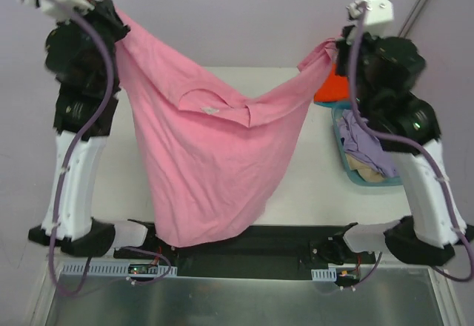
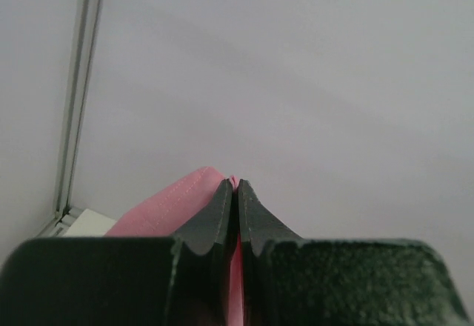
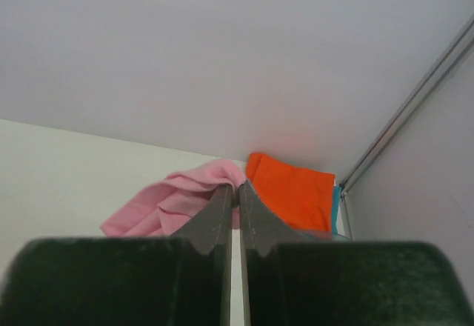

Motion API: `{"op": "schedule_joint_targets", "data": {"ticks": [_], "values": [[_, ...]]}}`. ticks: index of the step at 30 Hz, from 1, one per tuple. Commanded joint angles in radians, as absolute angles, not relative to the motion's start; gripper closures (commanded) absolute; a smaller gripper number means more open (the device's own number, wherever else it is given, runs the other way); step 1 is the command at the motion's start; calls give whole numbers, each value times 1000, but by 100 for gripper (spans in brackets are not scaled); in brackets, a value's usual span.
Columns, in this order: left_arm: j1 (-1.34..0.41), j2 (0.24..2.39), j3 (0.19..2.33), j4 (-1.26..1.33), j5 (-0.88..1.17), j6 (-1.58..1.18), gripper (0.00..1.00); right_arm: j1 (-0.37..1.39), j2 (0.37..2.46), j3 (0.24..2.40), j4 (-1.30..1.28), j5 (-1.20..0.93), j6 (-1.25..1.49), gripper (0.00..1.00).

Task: Fold and stack the t-shirts
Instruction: Flatten the tshirt out

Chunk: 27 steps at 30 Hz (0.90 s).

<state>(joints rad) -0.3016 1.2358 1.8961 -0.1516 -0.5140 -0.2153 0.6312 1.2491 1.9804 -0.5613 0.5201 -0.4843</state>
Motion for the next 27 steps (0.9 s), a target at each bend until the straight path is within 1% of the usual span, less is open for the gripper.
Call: {"op": "schedule_joint_targets", "data": {"ticks": [1,2,4,5,6,8,10,12,13,15,16,17,18,19,20,22,23,25,26,27], "values": [[-186,1463,2096,-205,-445,-207,100,526,1476,2133,-420,530,-532,96],[-161,1539,2194,-233,-361,-224,100,491,1520,2219,-393,513,-532,96],[-108,1609,2299,-245,-298,-265,100,457,1583,2301,-355,450,-519,96],[-98,1668,2415,-258,-238,-270,100,439,1635,2345,-313,427,-517,96],[-94,1692,2469,-258,-223,-264,100,434,1649,2397,-287,405,-514,96],[-92,1726,2589,-255,-206,-255,100,430,1646,2402,-197,379,-514,96],[-91,1715,2605,-223,-206,-239,100,428,1623,2372,-149,353,-511,95],[-87,1662,2556,-198,-218,-223,100,422,1580,2346,-133,324,-508,95],[-87,1637,2524,-196,-225,-218,100,423,1563,2300,-133,318,-508,95],[-87,1542,2377,-196,-239,-221,100,420,1492,2209,-135,304,-515,93],[-87,1504,2312,-195,-256,-224,100,416,1461,2104,-137,304,-514,93],[-87,1427,2170,-195,-273,-229,100,414,1435,2053,-150,304,-509,92],[-87,1384,2089,-196,-288,-248,100,411,1413,2004,-162,320,-503,92],[-87,1338,2003,-198,-323,-258,100,405,1360,1894,-175,327,-497,92],[-87,1242,1820,-199,-345,-276,100,400,1338,1844,-208,333,-476,92],[-87,1137,1624,-202,-365,-366,100,381,1278,1742,-251,328,-454,91],[-87,1038,1436,-225,-367,-402,100,373,1263,1661,-320,327,-439,91],[-87,939,1254,-270,-367,-588,100,336,1237,1586,-383,315,-371,90],[-87,848,1085,-346,-345,-755,100,321,1236,1524,-470,307,-342,89],[-87,798,1007,-376,-324,-825,100,308,1239,1494,-509,305,-274,89]]}}
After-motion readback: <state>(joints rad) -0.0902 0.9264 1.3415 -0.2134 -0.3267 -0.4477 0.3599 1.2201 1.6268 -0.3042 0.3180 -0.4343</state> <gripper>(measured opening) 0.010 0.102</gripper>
